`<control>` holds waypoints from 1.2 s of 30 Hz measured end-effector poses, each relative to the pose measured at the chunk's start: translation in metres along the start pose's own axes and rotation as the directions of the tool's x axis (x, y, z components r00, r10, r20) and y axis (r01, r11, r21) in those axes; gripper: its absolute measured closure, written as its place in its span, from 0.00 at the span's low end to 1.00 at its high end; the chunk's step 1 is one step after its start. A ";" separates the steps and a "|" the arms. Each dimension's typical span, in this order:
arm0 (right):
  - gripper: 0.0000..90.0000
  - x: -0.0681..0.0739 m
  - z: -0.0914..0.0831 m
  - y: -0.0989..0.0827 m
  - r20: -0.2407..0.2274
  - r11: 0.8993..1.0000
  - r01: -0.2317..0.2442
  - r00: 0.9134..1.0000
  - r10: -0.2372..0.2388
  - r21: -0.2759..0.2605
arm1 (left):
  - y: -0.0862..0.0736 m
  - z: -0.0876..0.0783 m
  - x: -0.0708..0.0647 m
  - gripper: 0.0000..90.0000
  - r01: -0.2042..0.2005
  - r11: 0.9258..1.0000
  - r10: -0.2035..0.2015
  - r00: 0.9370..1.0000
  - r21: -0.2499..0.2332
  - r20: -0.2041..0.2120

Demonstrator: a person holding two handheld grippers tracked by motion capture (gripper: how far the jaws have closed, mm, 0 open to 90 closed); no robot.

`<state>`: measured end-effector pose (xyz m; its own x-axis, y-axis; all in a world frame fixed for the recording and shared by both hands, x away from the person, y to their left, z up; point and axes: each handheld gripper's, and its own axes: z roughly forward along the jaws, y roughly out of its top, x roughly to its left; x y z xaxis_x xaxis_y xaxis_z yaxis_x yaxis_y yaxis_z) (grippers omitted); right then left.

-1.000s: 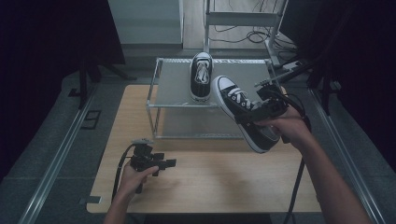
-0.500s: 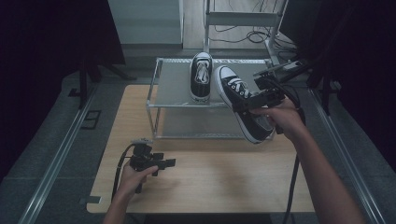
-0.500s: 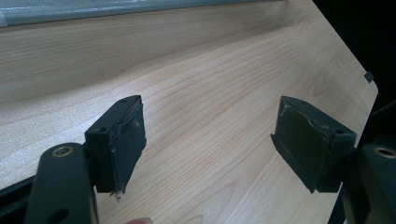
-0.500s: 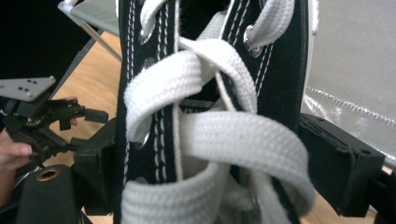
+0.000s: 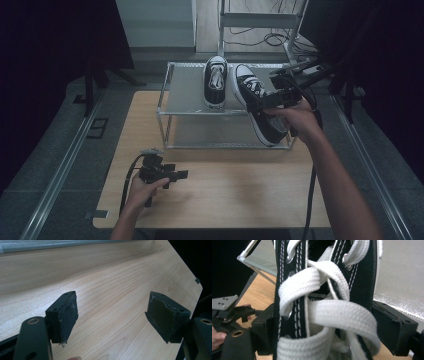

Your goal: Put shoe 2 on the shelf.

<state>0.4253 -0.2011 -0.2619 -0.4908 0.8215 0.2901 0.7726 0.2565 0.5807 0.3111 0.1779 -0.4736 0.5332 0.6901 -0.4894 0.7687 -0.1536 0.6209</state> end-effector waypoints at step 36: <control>0.18 0.001 0.024 0.044 0.100 0.987 -0.159 0.982 0.161 -0.028 | 0.000 -0.004 0.001 0.28 0.002 1.000 -0.002 1.000 -0.009 0.004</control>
<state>0.4681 -0.1768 -0.2543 -0.3170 0.8990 0.3023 0.8292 0.1080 0.5484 0.3099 0.1814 -0.4717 0.5333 0.6873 -0.4932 0.7665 -0.1459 0.6254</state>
